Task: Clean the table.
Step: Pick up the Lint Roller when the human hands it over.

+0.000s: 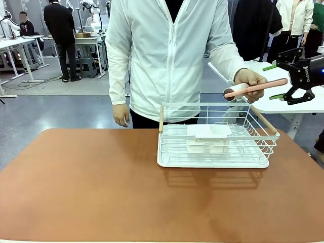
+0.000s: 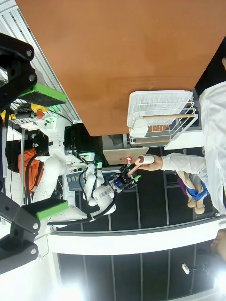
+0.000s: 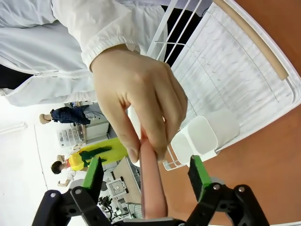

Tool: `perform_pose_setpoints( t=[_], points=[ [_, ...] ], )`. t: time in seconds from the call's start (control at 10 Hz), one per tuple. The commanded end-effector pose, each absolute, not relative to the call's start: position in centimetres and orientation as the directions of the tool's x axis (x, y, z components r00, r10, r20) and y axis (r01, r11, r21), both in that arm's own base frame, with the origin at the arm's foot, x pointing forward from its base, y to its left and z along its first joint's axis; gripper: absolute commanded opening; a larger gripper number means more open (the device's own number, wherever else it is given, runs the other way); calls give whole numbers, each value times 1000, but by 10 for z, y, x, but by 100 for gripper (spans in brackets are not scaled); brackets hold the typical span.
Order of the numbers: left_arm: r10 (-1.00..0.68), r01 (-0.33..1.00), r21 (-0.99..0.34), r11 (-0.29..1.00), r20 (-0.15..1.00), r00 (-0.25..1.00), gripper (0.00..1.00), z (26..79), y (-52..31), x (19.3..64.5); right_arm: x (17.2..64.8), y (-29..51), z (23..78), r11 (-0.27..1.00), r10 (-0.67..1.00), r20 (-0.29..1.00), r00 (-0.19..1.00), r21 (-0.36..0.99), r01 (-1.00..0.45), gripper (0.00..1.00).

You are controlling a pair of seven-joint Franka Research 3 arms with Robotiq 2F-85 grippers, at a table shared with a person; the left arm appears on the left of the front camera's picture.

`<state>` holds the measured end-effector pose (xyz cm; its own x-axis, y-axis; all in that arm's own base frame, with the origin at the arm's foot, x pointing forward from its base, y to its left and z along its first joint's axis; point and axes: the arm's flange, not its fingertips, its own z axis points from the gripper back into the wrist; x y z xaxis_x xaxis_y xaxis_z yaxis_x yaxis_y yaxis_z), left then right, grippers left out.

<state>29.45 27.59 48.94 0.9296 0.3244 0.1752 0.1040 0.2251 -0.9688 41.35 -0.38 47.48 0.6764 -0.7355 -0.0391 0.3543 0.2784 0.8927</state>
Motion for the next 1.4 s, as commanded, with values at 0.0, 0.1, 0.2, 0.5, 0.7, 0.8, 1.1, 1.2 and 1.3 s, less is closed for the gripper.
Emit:
perform_pose_setpoints(
  t=[0.0,0.1,0.2,0.5,0.7,0.8,1.1,1.2,1.3],
  points=[
    [328,106,-969,223,177,928,100,490,278,292,424,3,467,277,-741,-16,671,903,328,33],
    [328,106,-969,223,177,928,100,490,278,292,427,2,465,272,-739,-20,673,905,326,0],
    [328,106,-969,223,177,928,100,490,278,292,428,3,464,271,-741,-18,671,907,324,0],
    [328,106,-969,223,177,928,100,490,278,292,432,1,460,272,-745,-15,667,906,324,3],
    [328,106,-969,223,177,928,100,490,278,292,430,-1,459,271,-740,-23,673,904,330,0],
    [328,106,-969,223,177,928,100,490,278,292,429,-2,458,275,-736,-25,676,902,333,0],
    [328,106,-969,223,177,928,100,490,278,292,429,-5,462,272,-737,-45,675,894,357,0],
    [328,106,-969,223,177,928,100,490,278,292,429,-5,462,272,-737,-45,675,894,357,0],
    [328,106,-969,223,177,928,100,490,278,292,429,-5,462,272,-737,-45,675,894,357,0]
  ],
)
